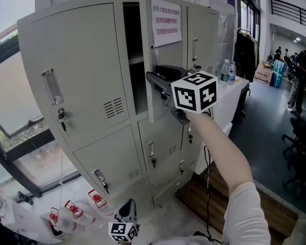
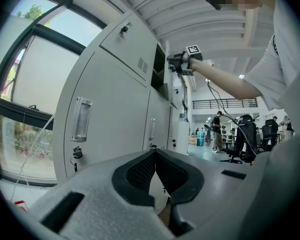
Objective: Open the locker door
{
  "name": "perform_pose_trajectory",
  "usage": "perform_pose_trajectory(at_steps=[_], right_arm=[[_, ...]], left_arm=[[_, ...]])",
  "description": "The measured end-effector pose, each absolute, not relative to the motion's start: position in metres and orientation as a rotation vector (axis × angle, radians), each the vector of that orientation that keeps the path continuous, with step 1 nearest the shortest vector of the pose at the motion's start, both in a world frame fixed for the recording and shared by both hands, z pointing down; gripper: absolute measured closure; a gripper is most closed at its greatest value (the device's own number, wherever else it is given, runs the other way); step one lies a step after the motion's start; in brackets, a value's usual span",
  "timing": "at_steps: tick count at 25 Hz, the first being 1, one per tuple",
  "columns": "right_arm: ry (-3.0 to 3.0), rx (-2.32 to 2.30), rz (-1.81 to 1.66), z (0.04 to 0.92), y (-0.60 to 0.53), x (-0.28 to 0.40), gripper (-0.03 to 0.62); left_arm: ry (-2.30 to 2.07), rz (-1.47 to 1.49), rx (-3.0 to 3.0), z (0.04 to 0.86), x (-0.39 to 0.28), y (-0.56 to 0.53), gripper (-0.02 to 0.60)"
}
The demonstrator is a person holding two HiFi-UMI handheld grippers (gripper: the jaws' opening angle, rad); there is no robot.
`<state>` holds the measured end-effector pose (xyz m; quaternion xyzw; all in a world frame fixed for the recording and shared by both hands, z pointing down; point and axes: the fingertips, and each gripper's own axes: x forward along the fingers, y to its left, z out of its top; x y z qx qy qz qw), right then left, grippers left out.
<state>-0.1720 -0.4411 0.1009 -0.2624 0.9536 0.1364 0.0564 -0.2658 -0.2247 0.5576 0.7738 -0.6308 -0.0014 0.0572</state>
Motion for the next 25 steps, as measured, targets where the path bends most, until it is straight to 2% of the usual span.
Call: perform_pose_trajectory(at_steps=[11,25], right_arm=[[2.899,-0.837,0.381,0.101,-0.431,-0.131,0.430],[2.869,-1.032,0.412,0.102,-0.420,-0.038,0.428]], left_arm=[[-1.823,0.001,2.403,0.560,-0.244,-0.239,0.580],[-1.621,0.046,2.531,0.563,-0.181,-0.264,0.579]])
